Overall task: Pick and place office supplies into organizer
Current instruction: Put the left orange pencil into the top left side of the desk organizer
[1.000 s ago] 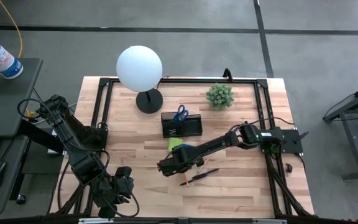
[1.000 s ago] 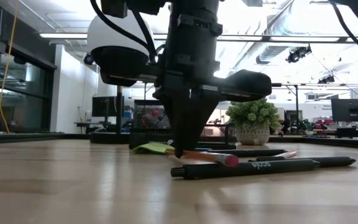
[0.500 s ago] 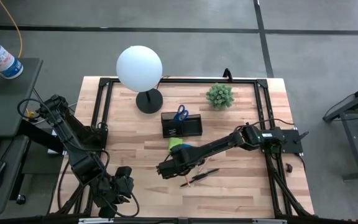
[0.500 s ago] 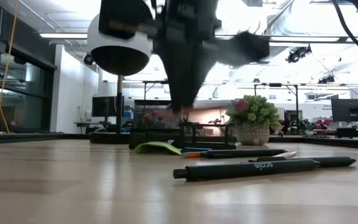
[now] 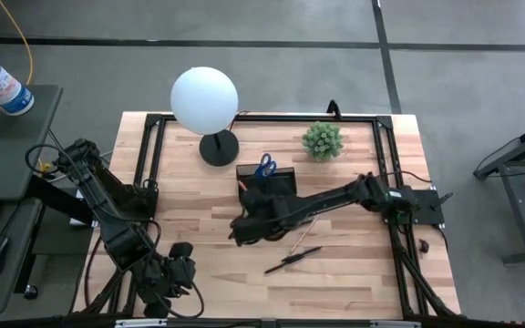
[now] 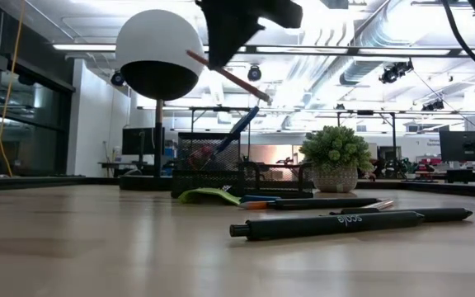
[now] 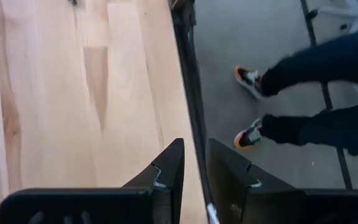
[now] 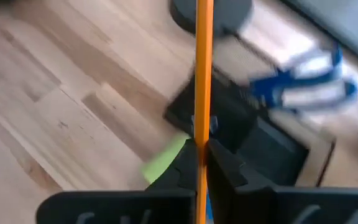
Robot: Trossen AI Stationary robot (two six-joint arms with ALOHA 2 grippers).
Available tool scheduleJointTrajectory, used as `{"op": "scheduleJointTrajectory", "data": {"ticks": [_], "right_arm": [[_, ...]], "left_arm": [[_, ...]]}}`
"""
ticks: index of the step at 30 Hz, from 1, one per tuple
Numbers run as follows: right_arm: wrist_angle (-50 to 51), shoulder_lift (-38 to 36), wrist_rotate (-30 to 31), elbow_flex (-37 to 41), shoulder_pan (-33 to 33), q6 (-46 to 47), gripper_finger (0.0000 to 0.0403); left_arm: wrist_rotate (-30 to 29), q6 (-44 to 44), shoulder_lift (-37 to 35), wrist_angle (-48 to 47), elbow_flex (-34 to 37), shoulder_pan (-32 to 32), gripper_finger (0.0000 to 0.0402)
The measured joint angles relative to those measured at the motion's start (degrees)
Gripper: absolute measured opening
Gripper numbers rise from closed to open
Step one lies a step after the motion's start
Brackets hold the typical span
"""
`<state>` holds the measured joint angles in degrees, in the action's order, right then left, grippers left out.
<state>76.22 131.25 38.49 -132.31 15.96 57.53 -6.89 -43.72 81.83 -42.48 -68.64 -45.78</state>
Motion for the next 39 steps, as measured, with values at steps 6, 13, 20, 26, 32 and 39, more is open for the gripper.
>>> {"op": "scheduleJointTrajectory", "data": {"ticks": [6, 13, 20, 26, 32, 39], "right_arm": [[-7.7, -1.3, 2.5, 0.0, -4.2, -17.3, 0.0000], [-20.8, -1.6, -3.1, 0.0, -10.5, -40.5, 0.0000], [-32.7, -1.6, -14.4, 0.0, -14.7, -57.6, 0.0000], [-35.8, -1.6, -24.2, 0.0, -18.2, -63.9, 0.0000], [-35.4, -1.6, -29.8, 0.1, -19.4, -68.0, 0.0000], [-34.2, -2.6, -33.2, 0.1, -19.8, -69.9, 0.0000]], "left_arm": [[0.2, 0.0, -2.1, -4.5, 0.0, 0.0, 0.0056], [-9.7, -1.7, -6.4, -4.4, 0.0, 0.0, 0.0056], [-17.7, -8.3, -9.7, -3.7, 0.0, 0.0, 0.0056], [-18.7, -17.6, -10.6, -3.6, 0.0, 0.0, 0.0056], [-19.2, -24.6, -10.6, -3.5, 0.0, 0.0, 0.0056], [-20.2, -26.6, -10.6, -2.3, 0.0, 0.0, 0.0056]]}}
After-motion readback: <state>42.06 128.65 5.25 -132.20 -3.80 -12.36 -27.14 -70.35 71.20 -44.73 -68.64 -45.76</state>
